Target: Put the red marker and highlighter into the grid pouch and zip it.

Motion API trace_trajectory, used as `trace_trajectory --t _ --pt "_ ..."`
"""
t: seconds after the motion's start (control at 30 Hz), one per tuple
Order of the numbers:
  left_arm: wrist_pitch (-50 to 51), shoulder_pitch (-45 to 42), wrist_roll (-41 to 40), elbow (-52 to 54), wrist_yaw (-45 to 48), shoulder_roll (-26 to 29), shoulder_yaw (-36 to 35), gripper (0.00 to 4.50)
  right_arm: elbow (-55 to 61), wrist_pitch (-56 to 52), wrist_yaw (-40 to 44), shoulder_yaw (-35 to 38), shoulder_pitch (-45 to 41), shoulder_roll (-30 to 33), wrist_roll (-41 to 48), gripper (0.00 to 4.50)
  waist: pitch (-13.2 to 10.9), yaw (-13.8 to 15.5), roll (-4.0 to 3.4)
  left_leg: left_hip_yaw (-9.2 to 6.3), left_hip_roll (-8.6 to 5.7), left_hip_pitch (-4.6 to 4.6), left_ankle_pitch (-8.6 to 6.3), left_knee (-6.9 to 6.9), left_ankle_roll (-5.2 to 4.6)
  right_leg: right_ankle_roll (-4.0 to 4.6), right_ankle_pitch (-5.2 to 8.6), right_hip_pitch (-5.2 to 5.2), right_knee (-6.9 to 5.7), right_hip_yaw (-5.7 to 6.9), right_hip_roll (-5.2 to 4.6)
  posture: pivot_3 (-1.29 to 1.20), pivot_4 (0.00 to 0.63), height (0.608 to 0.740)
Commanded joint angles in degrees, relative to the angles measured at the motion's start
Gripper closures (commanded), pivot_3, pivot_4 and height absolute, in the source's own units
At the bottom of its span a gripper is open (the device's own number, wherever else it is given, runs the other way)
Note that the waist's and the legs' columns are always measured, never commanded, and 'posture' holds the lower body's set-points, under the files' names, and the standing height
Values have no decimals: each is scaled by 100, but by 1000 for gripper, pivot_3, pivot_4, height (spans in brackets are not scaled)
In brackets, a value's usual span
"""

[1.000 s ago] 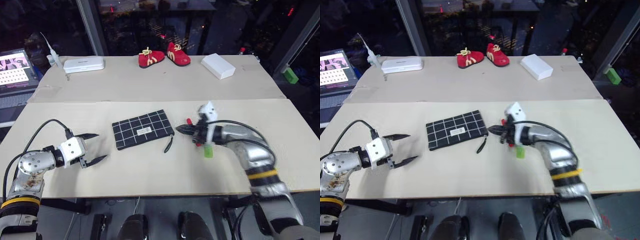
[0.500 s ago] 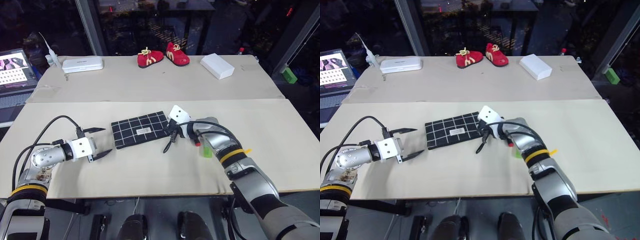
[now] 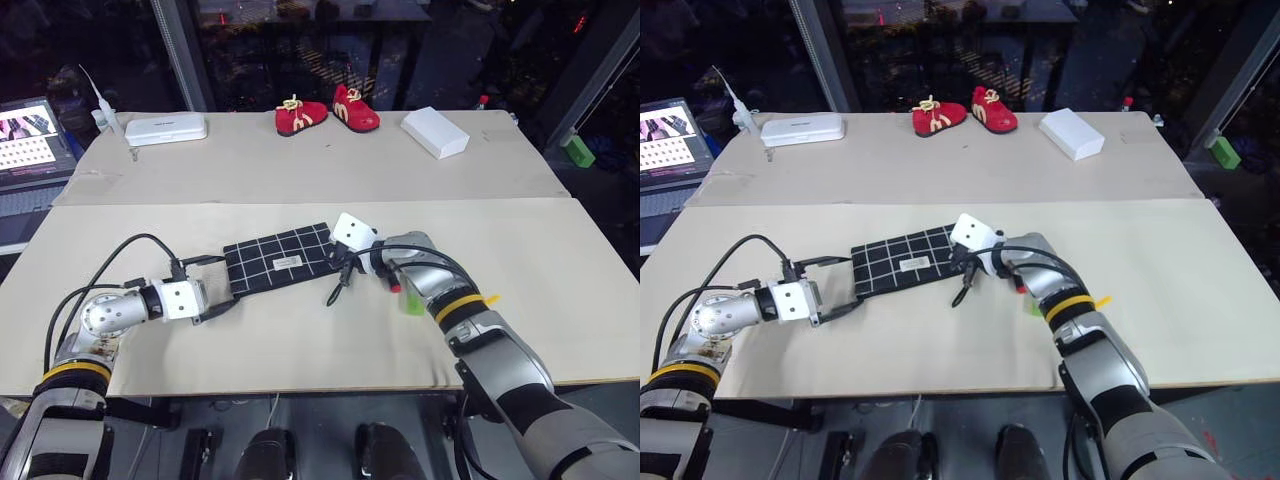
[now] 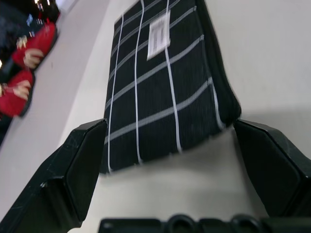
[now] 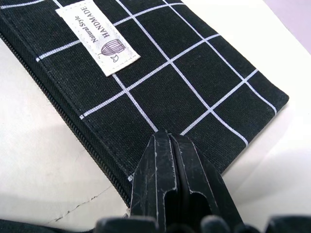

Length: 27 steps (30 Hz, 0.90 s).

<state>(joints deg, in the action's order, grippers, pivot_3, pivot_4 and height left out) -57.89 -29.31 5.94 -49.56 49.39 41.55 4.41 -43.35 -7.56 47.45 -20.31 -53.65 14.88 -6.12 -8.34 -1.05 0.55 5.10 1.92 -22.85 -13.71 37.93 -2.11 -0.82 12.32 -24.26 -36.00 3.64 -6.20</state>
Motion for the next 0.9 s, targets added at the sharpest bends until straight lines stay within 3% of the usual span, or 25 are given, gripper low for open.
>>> trace_trajectory --t 0.03,0.37,0.73,0.83,0.9 --pt "-507 -374 400 -557 -430 45 116 0 -72 16 -16 124 -74 3 -47 4477 0 0 0 0 0 0 0 0 0 0 0 0 -1 0 0 0 150 740" --pt "-1059 -1246 1526 -1501 -1654 -24 647 0 38 -45 -40 239 102 32 -25 4477 0 13 0 -1 -2 -2 0 0 0 0 0 1 0 6 0 0 150 740" --pt "-1266 -1552 1737 -1918 -1998 -225 995 0 130 -101 -31 313 153 100 -42 4477 0 30 0 -1 -2 -4 0 0 0 -1 0 0 0 8 -1 0 150 740" --pt "-1270 -1580 1635 -1998 -1829 -244 1029 590 100 -102 -33 342 150 118 -32 4500 0 25 0 0 -3 -4 0 0 0 -1 0 0 0 8 -1 0 150 740" --pt "-1275 -1572 1580 -2022 -1764 -219 1028 1482 53 -82 -44 359 142 130 -39 4500 0 20 0 0 -2 -7 0 0 0 -1 0 -2 1 8 -1 0 150 740"
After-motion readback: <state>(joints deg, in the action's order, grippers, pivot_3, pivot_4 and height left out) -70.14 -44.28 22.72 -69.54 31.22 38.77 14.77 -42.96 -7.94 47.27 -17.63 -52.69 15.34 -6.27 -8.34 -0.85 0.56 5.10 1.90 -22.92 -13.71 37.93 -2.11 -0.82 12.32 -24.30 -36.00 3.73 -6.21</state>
